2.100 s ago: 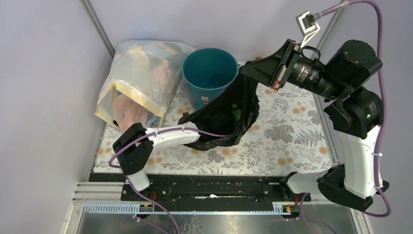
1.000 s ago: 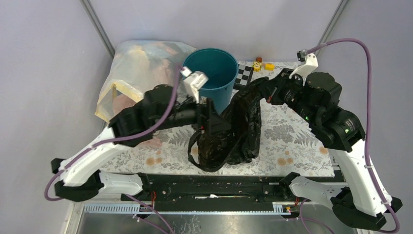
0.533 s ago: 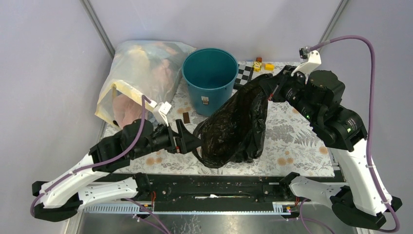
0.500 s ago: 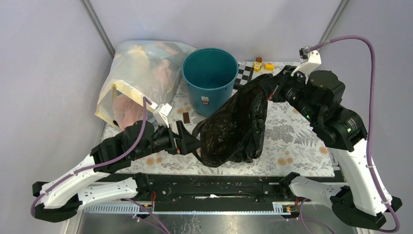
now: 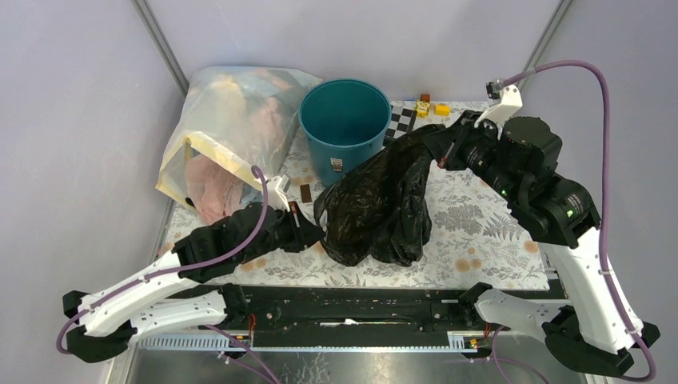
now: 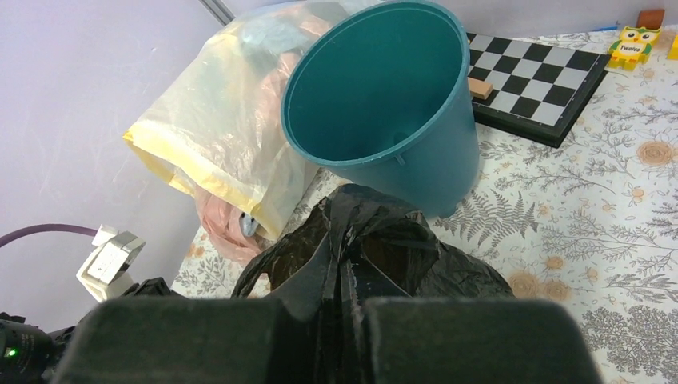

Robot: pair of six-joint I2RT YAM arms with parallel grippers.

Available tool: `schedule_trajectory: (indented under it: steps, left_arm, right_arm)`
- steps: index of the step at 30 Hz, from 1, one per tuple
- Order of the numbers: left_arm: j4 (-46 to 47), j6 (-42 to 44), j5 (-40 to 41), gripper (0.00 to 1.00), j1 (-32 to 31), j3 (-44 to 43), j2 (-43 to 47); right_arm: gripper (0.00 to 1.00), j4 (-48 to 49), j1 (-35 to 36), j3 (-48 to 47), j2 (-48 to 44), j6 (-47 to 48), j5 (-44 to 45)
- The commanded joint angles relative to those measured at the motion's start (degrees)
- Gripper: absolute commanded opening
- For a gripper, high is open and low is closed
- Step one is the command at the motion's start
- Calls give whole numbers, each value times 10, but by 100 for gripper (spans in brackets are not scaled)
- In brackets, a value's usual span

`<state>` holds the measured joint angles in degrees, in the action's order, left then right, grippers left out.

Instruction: Put the trash bags into the trash bin

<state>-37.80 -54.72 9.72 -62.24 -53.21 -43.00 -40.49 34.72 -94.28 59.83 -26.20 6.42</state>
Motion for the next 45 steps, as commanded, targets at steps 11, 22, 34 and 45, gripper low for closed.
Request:
schedule_trajectory:
  steps: [11, 22, 34, 45]
  left_arm:
    - [135, 129, -6, 0, 0, -227, -152]
    - [195, 229, -5, 0, 110, -590, -328]
    - [516, 411, 34, 0, 153, -673, -400]
    - [656, 543, 47, 0, 203, -670, -430]
  right_arm:
    - [0, -38, 0, -324, 113, 101, 65]
    - [0, 232, -1, -357, 157, 217, 133]
    - [0, 476, 0, -384, 235, 299, 116]
    - [0, 607, 0, -424, 349, 293, 68]
